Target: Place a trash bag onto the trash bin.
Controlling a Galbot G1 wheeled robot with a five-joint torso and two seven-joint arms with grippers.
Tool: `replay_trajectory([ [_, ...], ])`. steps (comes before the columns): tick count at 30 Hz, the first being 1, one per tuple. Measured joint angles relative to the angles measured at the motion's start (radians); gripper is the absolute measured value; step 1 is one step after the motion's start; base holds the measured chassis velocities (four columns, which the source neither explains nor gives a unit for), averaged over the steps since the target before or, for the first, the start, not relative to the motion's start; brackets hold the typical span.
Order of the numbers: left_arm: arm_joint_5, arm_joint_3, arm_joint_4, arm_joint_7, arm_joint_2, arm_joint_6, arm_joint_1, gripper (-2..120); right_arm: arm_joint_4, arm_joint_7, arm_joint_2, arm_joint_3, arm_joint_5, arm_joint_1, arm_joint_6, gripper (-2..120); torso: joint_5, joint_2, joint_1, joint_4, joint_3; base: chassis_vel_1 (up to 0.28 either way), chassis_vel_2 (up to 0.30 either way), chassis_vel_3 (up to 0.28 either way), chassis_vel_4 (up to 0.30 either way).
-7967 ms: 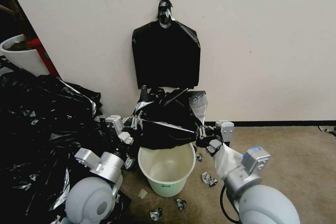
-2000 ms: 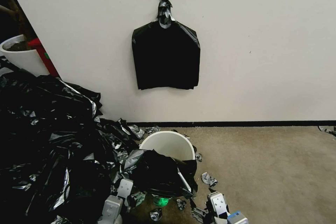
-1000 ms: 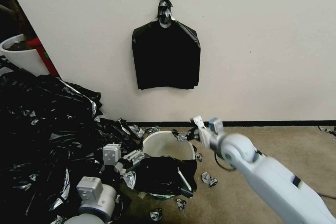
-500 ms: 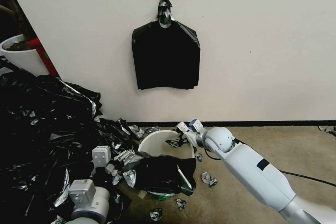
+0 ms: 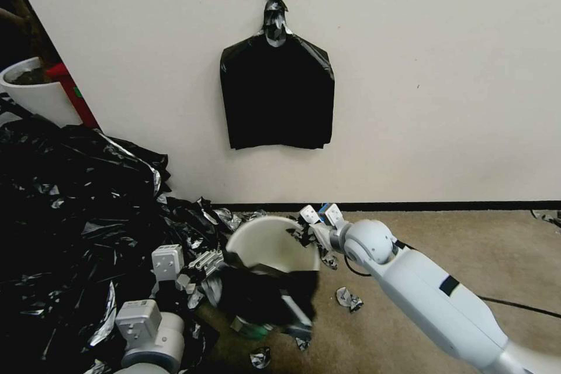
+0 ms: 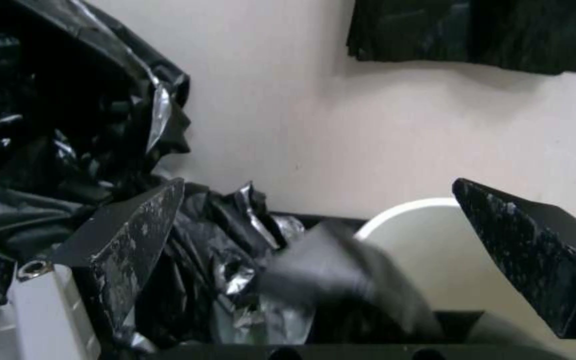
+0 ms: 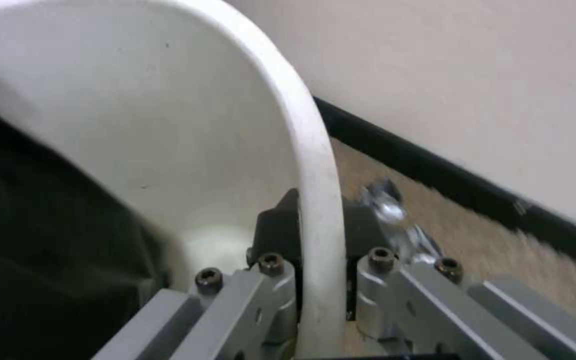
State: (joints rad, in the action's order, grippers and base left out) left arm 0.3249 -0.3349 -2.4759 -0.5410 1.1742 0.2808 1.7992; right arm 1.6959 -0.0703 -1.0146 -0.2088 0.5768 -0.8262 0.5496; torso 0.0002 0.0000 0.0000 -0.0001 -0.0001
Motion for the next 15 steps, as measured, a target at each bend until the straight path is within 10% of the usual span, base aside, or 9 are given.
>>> replay_trajectory([
  [15,0.000,0.017,0.035,-0.009,0.018,-0.005,-0.021,100,0.161,-0.466,0.038,0.120,0.245,-0.218,-0.088,7,-0.0003,0.000,0.000,0.0001,0.000,0.000,0.000,0.000,0.000],
])
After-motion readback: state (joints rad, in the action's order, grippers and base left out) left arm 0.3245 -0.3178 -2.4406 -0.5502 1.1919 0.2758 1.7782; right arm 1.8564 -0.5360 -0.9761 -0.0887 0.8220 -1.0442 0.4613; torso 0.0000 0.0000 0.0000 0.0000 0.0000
